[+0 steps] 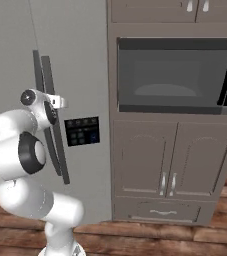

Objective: Store the kebab skewer in the freezer for long-term storage. Close the freezer door after placing the cooked food.

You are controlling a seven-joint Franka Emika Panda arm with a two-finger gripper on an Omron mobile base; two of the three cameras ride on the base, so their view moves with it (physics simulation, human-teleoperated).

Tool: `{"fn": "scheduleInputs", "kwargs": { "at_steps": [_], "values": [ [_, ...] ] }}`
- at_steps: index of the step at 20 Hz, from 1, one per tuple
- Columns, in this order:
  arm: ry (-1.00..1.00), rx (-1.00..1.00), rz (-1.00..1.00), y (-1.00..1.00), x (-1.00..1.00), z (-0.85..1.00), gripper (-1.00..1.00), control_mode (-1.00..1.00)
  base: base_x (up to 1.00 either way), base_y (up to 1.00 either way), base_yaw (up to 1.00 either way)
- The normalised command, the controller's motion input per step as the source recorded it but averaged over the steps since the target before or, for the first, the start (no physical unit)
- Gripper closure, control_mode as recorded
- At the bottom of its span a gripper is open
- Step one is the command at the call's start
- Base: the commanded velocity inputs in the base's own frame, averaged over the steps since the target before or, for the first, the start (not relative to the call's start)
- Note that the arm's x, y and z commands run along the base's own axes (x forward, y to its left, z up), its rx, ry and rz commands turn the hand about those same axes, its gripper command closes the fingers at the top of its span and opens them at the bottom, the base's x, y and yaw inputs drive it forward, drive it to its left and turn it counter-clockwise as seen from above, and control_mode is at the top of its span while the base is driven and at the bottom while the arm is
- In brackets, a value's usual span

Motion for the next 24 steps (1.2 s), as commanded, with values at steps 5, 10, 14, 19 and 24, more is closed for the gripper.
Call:
{"fn": "scheduleInputs", "kwargs": {
  "at_steps": [5, 10, 14, 19, 24],
  "values": [
    [-0.02, 0.12, 0.00, -0.08, 0.45, 0.17, -1.00, -1.00, 0.00, 0.00, 0.00],
    [0.01, 0.13, 0.00, -0.08, 0.32, 0.28, -1.00, -1.00, 0.00, 0.00, 0.00],
    [0.00, 0.06, 0.00, -0.02, 0.41, 0.24, -1.00, -1.00, 0.00, 0.00, 0.00],
    [0.00, 0.00, 0.00, 0.00, 0.46, 0.12, -1.00, -1.00, 0.00, 0.00, 0.00],
    [0.00, 0.00, 0.00, 0.00, 0.55, 0.10, -1.00, -1.00, 0.00, 0.00, 0.00]
  ]
}}
